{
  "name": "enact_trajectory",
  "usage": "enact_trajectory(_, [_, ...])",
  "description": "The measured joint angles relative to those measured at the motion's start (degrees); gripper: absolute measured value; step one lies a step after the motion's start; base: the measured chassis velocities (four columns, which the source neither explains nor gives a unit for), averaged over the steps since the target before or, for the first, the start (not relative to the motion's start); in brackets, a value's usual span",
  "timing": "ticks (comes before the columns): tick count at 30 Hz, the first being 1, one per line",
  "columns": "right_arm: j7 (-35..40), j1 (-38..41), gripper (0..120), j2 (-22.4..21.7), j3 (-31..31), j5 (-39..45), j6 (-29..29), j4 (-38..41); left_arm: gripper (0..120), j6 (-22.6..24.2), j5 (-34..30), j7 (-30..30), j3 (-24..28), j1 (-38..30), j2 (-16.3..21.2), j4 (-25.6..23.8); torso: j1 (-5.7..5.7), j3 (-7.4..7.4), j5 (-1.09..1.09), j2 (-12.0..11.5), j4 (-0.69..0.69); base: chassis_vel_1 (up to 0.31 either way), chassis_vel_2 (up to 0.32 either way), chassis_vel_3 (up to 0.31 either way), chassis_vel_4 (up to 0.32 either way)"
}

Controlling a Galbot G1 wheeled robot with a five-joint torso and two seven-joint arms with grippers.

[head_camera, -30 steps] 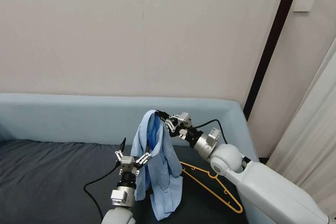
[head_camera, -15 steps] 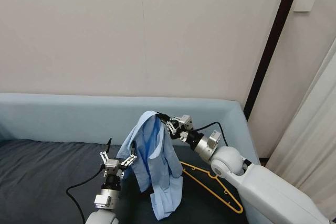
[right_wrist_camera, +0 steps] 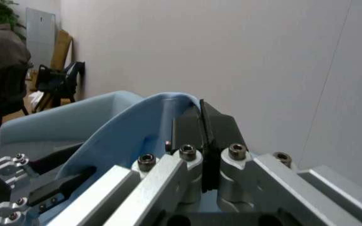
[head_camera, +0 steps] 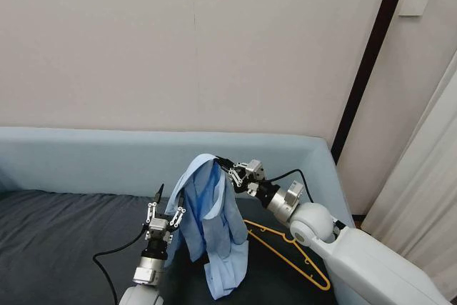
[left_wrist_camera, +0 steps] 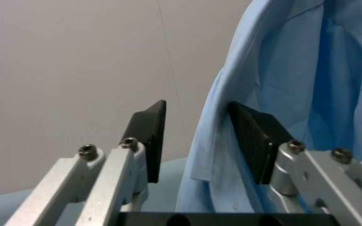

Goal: Pick up the clothes from the sofa and hang them on the clothes hanger.

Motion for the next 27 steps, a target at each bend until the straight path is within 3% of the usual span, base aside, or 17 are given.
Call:
enact_trajectory(11, [0.00, 0.31, 0, 0.45, -0.32, -0.34, 0.09, -1.35, 0, -2.40, 1.24, 2.01, -1.28, 1.24, -0.04, -1.02, 0.00, 0.00, 0.00, 0.00, 0.00, 0.000, 0.000, 0.000, 0.000])
enact_trajectory(19, [1.00, -1.20, 0, -0.11, 0.23, -2.26, -0.19, -2.32, 0, -4.10, -4.73, 7.10, -2.61, 2.67, 1.05, -3.95, 0.00, 0.00, 0.00, 0.00, 0.00, 0.000, 0.000, 0.000, 0.000])
enact_trajectory(23, [1.27, -3.02, 0, 0.17, 0.58, -4.69, -0.32, -3.14, 0, -2.15, -12.48, 12.44, -3.18, 4.05, 2.15, -5.10, 0.00, 0.00, 0.00, 0.00, 0.00, 0.000, 0.000, 0.000, 0.000])
enact_trajectory(27, [3.74, -4.92, 0, 0.71, 0.59, -6.68, -0.88, -3.59, 0, 0.14, -15.45, 14.71, -3.24, 4.70, 2.26, -5.29, 0.00, 0.00, -0.01, 0.00, 0.01, 0.000, 0.000, 0.000, 0.000])
